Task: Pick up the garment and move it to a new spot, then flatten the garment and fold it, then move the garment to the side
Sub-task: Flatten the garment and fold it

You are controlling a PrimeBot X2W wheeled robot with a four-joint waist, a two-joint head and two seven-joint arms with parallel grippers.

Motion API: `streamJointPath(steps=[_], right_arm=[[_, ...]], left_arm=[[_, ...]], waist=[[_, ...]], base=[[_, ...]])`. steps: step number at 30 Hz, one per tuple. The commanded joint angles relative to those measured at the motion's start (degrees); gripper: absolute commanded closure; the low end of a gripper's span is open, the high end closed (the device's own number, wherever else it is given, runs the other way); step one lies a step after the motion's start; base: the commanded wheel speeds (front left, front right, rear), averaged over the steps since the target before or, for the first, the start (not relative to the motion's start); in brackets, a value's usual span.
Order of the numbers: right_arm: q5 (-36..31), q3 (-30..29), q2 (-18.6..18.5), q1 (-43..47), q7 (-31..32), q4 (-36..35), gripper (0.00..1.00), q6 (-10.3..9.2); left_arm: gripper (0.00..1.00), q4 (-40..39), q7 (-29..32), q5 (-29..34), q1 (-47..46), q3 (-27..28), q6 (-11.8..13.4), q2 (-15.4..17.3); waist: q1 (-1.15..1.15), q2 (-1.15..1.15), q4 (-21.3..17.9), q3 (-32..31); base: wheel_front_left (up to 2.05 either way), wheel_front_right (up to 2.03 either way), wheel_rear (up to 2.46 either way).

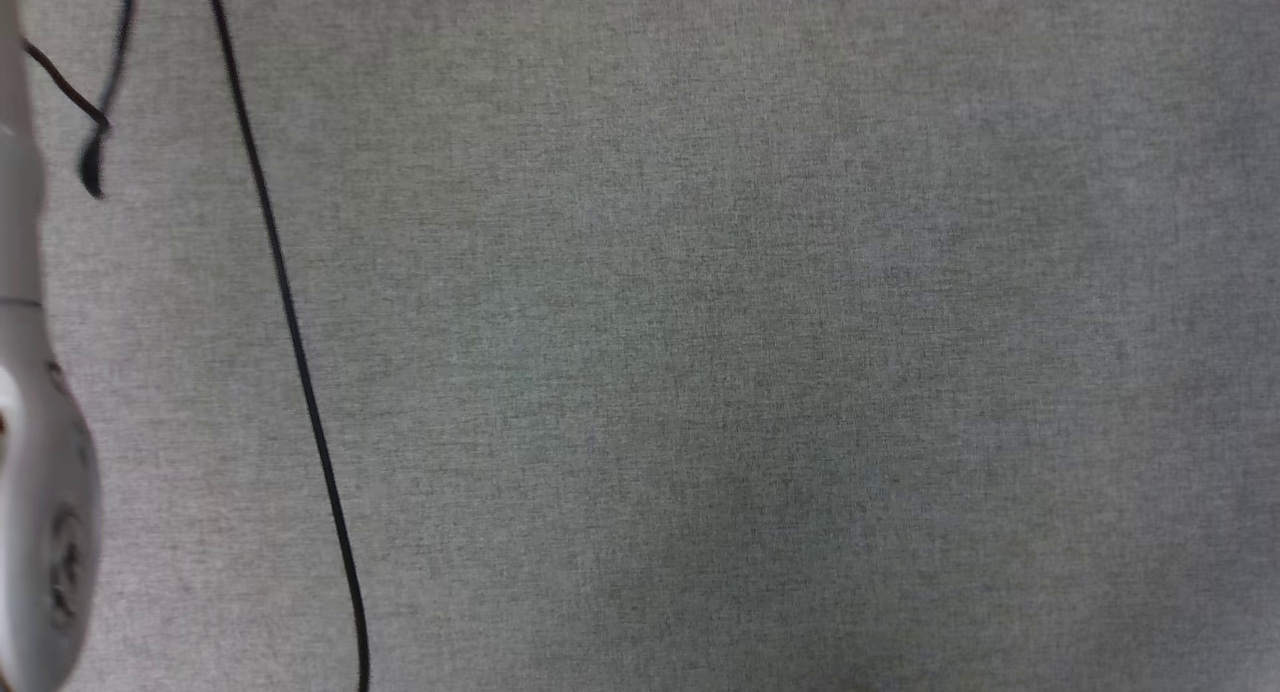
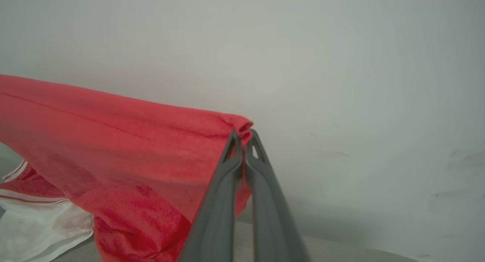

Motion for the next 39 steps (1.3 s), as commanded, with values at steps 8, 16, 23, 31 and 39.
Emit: streamJointPath(steps=[8, 16, 23, 31, 39], right_arm=[[7.47, 6.13, -1.96, 16.44, -2.24, 0.41, 1.00, -0.10], [13.46, 10.33, -2.85, 33.86, -5.57, -2.50, 1.00, -0.10], [15.68, 11.96, -3.99, 44.77, -7.86, -5.30, 1.00, -0.11], [15.60, 11.42, -4.84, 54.98, -8.70, -8.88, 1.00, -0.12], [13.34, 7.15, -5.15, 67.32, -7.69, -13.87, 1.00, -0.12]], left_arm=[[1.00, 0.35, -3.96, -6.14, 17.12, -2.69, -0.92, -1.84], [1.00, -6.02, -5.34, -13.83, 38.77, -5.23, -0.89, 0.20], [1.00, -11.11, -5.77, -16.83, 54.77, -4.23, -0.42, 1.32], [1.00, -18.29, -4.70, -18.27, 69.12, -3.13, 2.93, 2.54], [1.00, -29.07, -1.03, -20.50, 83.98, -1.65, 8.19, 4.24]], waist=[[-0.01, 0.00, 1.07, -6.52], [-0.01, 0.00, 0.16, -15.24], [-0.01, 0.00, -0.69, -22.91], [-0.01, 0.00, -1.30, -29.45], [-0.01, 0.00, -1.10, -34.93]], base=[[0.00, 0.00, 0.00], [0.00, 0.00, 0.00], [0.00, 0.00, 0.00], [0.00, 0.00, 0.00], [0.00, 0.00, 0.00]])
